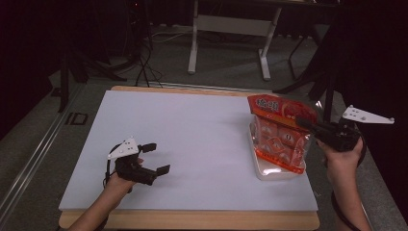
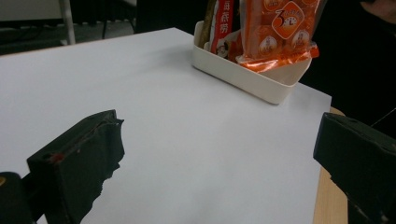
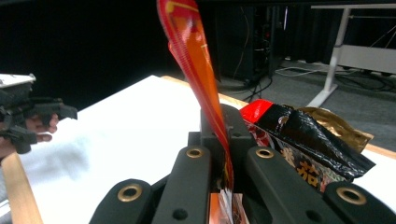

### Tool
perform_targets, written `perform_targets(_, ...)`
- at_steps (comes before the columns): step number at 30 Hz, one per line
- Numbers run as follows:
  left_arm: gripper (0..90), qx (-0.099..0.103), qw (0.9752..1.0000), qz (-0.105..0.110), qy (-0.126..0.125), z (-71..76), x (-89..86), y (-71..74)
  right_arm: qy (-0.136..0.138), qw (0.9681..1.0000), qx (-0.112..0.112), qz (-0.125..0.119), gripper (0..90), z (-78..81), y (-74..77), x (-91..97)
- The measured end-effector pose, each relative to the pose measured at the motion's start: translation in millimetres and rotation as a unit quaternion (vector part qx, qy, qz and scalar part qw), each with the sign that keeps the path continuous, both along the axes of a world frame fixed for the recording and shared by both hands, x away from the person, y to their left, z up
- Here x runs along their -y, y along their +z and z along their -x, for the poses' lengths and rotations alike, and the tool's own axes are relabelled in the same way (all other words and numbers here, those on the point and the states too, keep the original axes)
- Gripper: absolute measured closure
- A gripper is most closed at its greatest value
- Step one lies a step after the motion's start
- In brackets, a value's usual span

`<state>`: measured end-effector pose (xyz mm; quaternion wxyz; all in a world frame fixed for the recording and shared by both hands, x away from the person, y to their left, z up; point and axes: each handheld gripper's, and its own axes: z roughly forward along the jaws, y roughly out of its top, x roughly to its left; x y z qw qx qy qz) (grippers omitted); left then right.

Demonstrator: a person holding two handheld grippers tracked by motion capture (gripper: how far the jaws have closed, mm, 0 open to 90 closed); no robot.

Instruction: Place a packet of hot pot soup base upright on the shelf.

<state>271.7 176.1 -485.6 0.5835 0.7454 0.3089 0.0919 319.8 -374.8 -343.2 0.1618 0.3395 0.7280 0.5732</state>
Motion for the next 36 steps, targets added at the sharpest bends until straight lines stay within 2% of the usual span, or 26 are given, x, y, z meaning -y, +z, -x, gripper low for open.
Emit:
perform_targets(4, 0.9, -0.003, 1.0000, 0.001, 0.002, -0.5, -1.2, -1.5, -0.005, 1.0000, -0.003, -0.004, 90.0, -0.1, -5.9, 3.9)
perform_targets(14, 0.9, -0.005, 1.0000, -0.004, 0.004, -1.8, -2.2, -4.8, -0.015, 0.9987, -0.042, -0.026, 90.0, -3.7, -43.4, 12.0)
perform_targets(18, 0.9, -0.006, 0.9999, -0.006, 0.006, -1.7, -2.0, -6.8, -0.024, 0.9980, -0.044, -0.038, 90.0, -1.6, -52.8, 18.9)
perform_targets(21, 0.9, -0.007, 0.9999, -0.007, 0.007, -1.9, -2.1, -8.9, -0.027, 0.9978, -0.047, -0.040, 90.0, -1.1, -54.9, 20.6)
perform_targets(22, 0.9, -0.008, 0.9999, -0.008, 0.007, -1.9, -2.0, -9.7, -0.030, 0.9976, -0.047, -0.041, 89.9, 0.8, -60.1, 24.5)
perform_targets(30, 0.9, -0.011, 0.9999, -0.009, 0.007, -2.6, -2.0, -13.0, -0.032, 0.9967, -0.050, -0.055, 89.8, 6.0, -73.6, 33.4)
perform_targets(36, 0.9, -0.011, 0.9999, -0.005, 0.010, -2.8, -2.8, -12.9, -0.043, 0.9965, -0.048, -0.053, 88.9, 5.0, -72.3, 34.3)
